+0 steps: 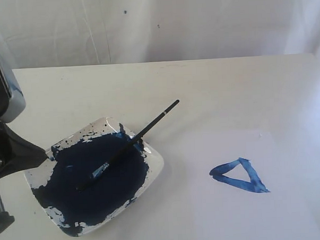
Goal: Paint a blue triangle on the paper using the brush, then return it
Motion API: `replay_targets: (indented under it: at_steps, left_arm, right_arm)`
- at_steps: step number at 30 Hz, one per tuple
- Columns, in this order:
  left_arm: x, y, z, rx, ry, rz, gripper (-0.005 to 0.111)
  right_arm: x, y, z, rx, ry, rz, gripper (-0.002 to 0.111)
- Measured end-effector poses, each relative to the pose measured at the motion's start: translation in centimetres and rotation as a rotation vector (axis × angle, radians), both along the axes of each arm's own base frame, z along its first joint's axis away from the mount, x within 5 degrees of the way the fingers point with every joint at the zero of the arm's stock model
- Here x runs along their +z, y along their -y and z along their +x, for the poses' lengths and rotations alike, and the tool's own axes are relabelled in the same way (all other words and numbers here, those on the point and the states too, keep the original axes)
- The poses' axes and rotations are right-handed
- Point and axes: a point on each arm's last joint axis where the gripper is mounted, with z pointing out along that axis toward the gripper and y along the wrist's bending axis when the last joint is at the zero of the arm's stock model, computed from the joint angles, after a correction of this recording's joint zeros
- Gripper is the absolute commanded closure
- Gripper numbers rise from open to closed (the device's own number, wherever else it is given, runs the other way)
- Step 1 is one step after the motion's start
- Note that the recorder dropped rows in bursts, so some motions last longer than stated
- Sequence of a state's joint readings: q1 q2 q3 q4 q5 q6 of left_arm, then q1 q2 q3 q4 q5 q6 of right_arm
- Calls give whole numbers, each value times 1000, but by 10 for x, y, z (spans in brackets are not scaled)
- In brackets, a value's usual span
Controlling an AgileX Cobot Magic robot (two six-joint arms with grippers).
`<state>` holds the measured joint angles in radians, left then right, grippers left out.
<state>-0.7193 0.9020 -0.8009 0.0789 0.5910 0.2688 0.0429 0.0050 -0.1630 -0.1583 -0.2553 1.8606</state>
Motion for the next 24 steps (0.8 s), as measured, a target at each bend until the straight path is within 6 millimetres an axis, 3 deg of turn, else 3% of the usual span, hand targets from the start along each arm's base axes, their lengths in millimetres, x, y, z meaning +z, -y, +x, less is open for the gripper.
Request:
replay_targets:
  at_steps: [2,4,6,7,8,12,15,24]
  left_arm:
    - [0,0,0,0,0,0,107]
    - [0,0,0,0,0,0,107]
    - [0,0,0,0,0,0,107]
    - [0,0,0,0,0,0,107]
    - [0,0,0,0,0,0,107]
    - [0,0,0,0,0,0,107]
    - [0,0,0,0,0,0,107]
    - [0,0,0,0,0,0,107]
  right_arm:
    - [-3,0,1,-26,21,-42,108]
    - [-12,0,4,-109,-1,-196,108]
    - [-29,1,10,-261,-71,-533,108]
    - [-35,1,12,-291,-101,-619,108]
    - [-49,2,16,-353,-172,-850,108]
    - [-91,5,21,-331,-427,-1393,108]
    - [-105,7,19,-259,-529,-1550,108]
    - [-107,7,18,-258,-506,-1721,108]
